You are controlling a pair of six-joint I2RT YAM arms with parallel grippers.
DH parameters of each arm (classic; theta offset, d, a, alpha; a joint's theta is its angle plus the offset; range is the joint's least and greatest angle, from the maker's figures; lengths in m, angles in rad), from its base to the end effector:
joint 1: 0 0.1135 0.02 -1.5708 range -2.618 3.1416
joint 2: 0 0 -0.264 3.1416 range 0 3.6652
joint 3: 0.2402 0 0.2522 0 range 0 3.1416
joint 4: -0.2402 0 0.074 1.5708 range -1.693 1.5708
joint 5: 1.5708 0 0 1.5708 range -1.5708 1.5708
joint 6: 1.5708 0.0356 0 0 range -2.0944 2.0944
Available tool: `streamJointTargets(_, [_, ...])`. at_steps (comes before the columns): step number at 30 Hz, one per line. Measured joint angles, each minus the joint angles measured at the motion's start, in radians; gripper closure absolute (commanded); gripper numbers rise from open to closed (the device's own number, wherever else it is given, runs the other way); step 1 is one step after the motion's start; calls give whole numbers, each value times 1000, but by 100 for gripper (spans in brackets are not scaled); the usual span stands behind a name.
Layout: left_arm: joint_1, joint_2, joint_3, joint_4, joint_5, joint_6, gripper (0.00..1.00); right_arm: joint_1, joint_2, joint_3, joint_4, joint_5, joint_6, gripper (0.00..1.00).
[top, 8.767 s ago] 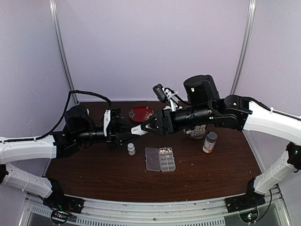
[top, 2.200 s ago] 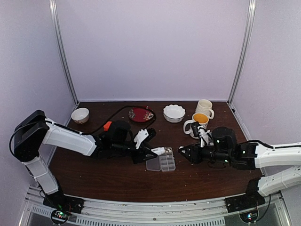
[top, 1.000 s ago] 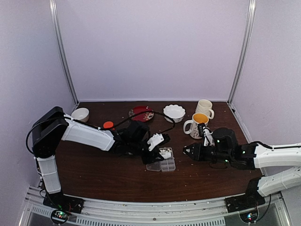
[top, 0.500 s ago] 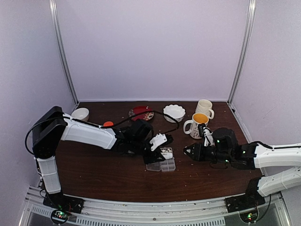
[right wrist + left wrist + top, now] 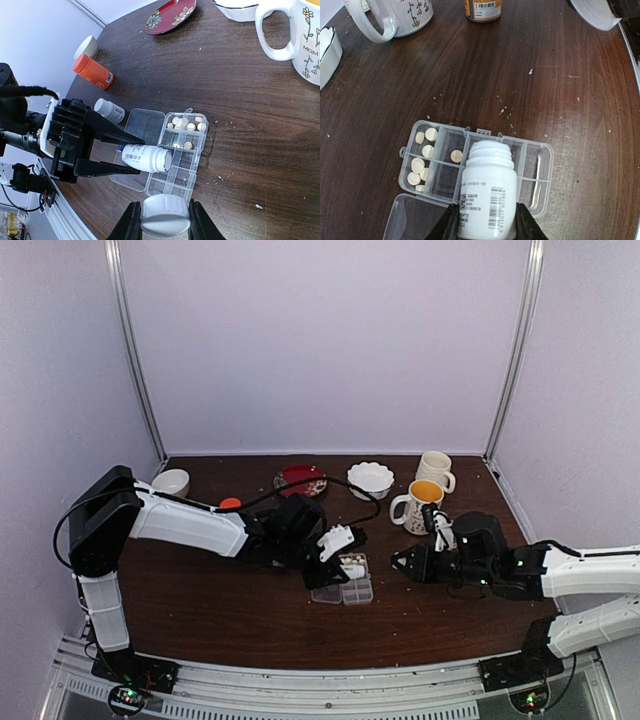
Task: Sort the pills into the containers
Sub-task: Pour the pill into the compartment of the pill container.
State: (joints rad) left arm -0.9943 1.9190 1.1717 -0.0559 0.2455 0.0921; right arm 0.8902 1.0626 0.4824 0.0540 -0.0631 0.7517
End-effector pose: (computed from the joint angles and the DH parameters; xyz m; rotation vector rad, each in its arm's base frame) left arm 0.2140 -0.3450 0.1611 1.3772 2.0436 -0.7066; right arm 0.1392 0.1755 0.2050 -0.1988 2.2687 1.0081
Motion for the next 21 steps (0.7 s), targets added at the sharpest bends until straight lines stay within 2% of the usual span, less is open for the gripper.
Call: streamJointTargets(21, [0,10,-2,23,-23,-11,100,-7,-43,-16,-29,1,-12,100])
